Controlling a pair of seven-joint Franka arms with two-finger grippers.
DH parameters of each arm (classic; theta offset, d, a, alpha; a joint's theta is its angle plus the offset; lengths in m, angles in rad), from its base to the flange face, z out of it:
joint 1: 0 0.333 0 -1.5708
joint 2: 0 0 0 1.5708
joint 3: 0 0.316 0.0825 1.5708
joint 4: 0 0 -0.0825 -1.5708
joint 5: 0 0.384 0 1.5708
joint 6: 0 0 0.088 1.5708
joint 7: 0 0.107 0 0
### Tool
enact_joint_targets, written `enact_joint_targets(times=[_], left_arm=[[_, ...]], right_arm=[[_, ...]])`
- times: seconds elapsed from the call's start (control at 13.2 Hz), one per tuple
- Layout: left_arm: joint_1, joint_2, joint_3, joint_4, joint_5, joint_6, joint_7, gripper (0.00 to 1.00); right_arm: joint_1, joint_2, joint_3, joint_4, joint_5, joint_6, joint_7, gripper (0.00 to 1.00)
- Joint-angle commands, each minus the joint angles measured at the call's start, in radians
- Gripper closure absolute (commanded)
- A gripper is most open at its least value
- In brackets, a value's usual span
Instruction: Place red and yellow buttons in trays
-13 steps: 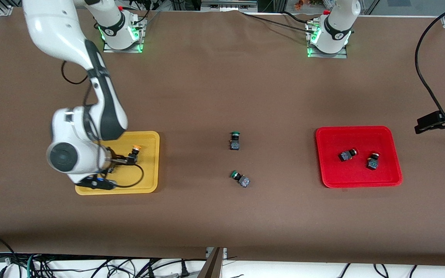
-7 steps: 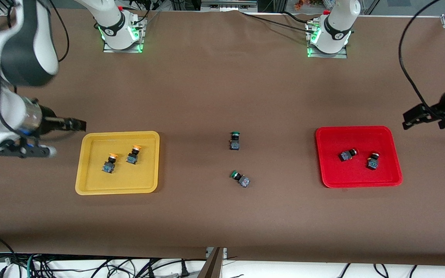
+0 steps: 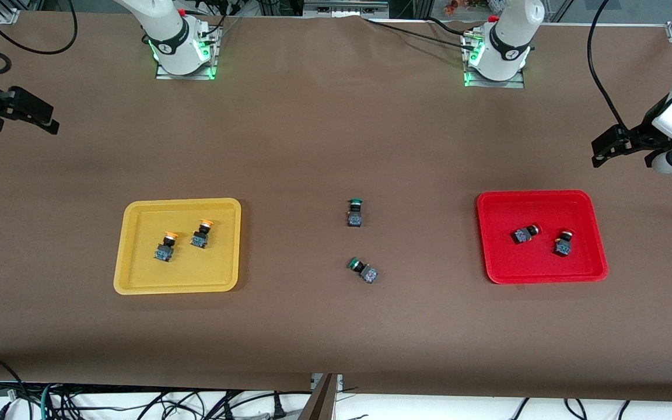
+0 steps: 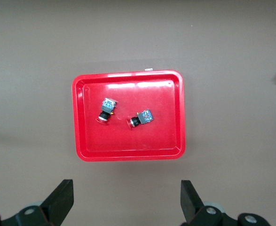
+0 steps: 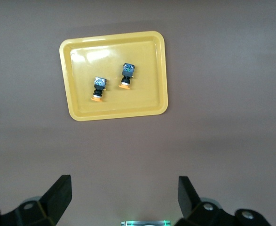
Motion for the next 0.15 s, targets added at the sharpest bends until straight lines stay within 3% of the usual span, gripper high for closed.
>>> enact_joint_targets(times=[0.0, 0.08], left_arm=[[-0.006, 0.039, 0.013, 0.060, -0.021, -0.026, 0.038, 0.00], [-0.007, 0.041, 0.012, 0.062, -0.021, -0.030, 0.037, 0.00]], right_arm=[[-0.018, 0.011, 0.020, -0.023, -0.009, -0.023, -0.011, 0.00], [-0.014, 0.018, 0.022, -0.017, -0.017, -0.027, -0.010, 0.00]])
